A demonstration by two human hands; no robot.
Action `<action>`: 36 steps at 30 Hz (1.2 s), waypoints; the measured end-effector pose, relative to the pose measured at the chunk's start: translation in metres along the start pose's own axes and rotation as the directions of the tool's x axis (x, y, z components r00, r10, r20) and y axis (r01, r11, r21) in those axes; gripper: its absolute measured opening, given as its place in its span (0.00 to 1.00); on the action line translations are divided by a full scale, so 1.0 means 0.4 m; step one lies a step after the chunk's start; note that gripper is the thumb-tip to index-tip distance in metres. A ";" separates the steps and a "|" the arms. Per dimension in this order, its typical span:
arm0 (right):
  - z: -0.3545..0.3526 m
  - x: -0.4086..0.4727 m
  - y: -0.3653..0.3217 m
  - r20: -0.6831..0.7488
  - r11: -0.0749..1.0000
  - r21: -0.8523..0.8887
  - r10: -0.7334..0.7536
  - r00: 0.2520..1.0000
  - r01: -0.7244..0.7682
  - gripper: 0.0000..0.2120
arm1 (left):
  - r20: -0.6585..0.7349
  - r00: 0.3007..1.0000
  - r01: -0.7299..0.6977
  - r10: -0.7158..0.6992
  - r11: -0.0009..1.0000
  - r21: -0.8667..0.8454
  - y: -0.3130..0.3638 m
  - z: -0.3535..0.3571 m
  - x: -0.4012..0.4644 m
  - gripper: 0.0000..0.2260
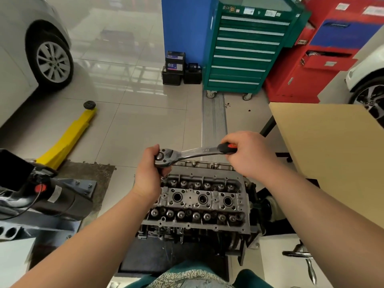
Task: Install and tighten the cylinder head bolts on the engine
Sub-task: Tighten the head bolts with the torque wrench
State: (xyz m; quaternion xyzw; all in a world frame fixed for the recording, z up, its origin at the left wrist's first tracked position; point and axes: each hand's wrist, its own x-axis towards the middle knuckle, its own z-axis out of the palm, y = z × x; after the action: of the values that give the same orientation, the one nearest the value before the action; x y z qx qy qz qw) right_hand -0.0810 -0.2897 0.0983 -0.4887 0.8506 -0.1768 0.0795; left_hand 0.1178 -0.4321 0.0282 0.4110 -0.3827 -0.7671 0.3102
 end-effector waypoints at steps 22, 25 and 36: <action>-0.008 0.047 0.052 -0.023 0.986 -0.074 -0.151 0.988 0.149 0.16 | -0.113 0.992 -0.062 0.058 0.998 -0.031 -0.030 0.045 -0.034 0.10; -0.012 0.047 0.055 -0.035 0.988 -0.059 -0.144 0.989 0.141 0.15 | -0.114 0.991 -0.072 0.070 0.997 -0.017 -0.024 0.055 -0.033 0.12; 0.005 0.045 0.054 0.001 0.991 -0.036 -0.126 0.992 0.126 0.16 | -0.133 0.985 -0.112 0.108 0.994 -0.020 -0.028 0.045 -0.038 0.16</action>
State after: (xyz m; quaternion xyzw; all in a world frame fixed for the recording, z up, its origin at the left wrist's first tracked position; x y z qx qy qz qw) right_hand -0.1068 -0.2957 0.0890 -0.5426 0.8212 -0.1664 0.0585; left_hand 0.1075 -0.4085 0.0315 0.4347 -0.3732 -0.7251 0.3822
